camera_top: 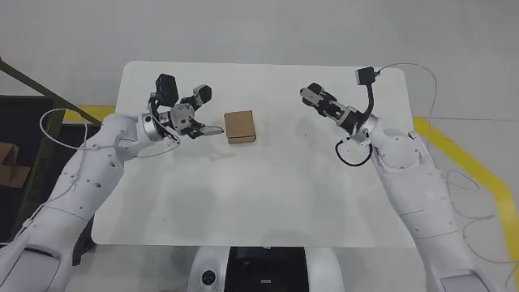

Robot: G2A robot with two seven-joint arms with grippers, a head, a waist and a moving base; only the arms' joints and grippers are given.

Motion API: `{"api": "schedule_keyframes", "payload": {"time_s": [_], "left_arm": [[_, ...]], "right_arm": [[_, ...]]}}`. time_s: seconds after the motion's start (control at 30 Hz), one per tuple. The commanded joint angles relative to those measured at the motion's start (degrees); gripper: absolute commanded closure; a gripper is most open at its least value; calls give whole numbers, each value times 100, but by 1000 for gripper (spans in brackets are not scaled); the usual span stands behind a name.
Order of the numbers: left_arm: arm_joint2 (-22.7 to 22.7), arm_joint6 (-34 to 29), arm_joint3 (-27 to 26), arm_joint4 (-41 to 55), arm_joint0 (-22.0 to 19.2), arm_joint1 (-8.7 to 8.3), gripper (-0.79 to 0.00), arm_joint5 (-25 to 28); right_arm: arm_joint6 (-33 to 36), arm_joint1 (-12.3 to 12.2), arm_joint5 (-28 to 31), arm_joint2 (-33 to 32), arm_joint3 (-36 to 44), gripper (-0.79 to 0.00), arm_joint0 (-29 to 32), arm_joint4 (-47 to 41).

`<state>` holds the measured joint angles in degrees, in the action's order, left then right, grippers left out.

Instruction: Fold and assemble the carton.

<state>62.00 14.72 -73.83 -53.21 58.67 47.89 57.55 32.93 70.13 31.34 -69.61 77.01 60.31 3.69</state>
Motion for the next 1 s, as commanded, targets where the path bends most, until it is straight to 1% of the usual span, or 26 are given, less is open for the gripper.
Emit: {"api": "schedule_keyframes", "payload": {"time_s": [0.0, 0.1, 0.13, 0.2, 0.33, 0.57, 0.77, 0.97], "left_arm": [[284, -305, -115, 372, 149, -67, -785, -155], [622, -695, -165, 1037, 337, -139, -785, -406], [719, -846, -182, 1238, 386, -161, -785, -479], [902, -1133, -197, 1568, 495, -200, -785, -670], [1189, -1624, -261, 2098, 695, -257, -785, -995], [1634, -2249, -307, 2585, 866, -324, -785, -1481], [1984, -2483, -395, 2667, 924, -361, -785, -1725], [2298, -2419, -472, 2595, 989, -379, -785, -1815]], "right_arm": [[-311, -15, 15, -68, -89, -671, 6, 452], [-754, -40, -24, -171, -198, -779, 41, 1095], [-896, -48, -90, -201, -227, -785, 58, 1311], [-1179, -53, -124, -251, -226, -785, 118, 1514], [-1587, -94, -136, -366, -153, -785, 230, 2251], [-2442, -176, -234, -641, 144, -785, 525, 3553], [-3119, -251, -589, -912, 570, -785, 812, 4792], [-3638, -289, -1034, -1129, 939, -785, 1089, 5505]]}}
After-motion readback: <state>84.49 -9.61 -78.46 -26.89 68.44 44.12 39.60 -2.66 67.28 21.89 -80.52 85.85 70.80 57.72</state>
